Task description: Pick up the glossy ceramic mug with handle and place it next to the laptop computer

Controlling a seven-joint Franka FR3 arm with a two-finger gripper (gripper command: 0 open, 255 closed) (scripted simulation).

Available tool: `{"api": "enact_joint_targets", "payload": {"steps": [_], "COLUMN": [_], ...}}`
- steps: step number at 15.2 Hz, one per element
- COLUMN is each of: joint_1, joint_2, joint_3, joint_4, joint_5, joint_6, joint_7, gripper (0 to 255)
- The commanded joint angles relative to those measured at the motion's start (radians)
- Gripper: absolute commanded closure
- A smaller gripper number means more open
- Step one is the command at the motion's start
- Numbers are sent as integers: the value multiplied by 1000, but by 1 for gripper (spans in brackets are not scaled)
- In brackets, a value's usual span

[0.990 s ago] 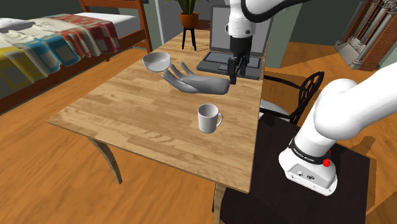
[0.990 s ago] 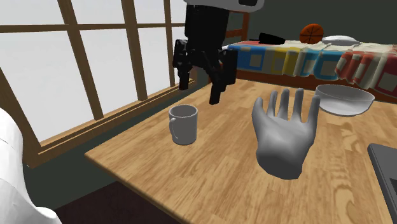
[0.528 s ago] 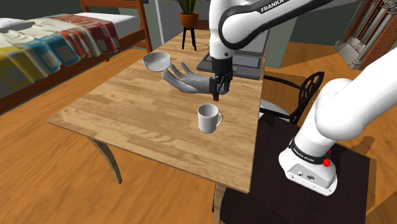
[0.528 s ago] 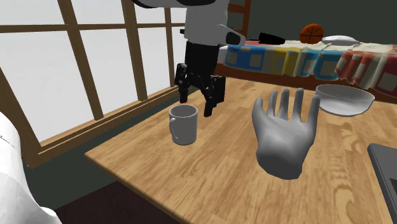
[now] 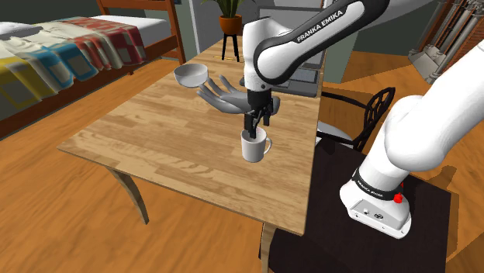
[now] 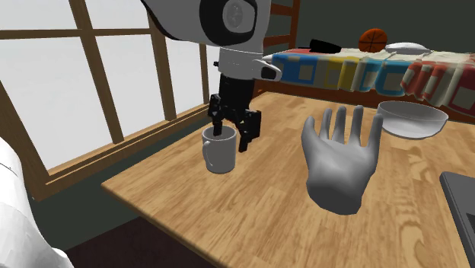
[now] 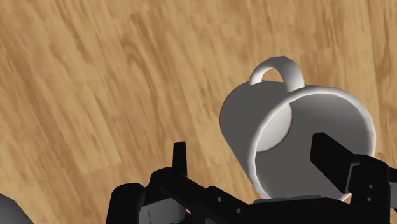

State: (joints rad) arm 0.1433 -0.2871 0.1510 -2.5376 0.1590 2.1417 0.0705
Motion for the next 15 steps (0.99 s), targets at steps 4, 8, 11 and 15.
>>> {"api": "enact_joint_targets", "payload": {"steps": [4,8,11,15], "joint_1": [2,2,2,2], "joint_2": [24,24,24,24], "joint_3": [4,4,4,4], "joint_4": [-30,-30,-30,-30], "joint_5": [4,4,4,4], "joint_6": [55,55,54,54], "joint_7": [-3,-3,-3,-3], "gripper": [0,0,255,255]}}
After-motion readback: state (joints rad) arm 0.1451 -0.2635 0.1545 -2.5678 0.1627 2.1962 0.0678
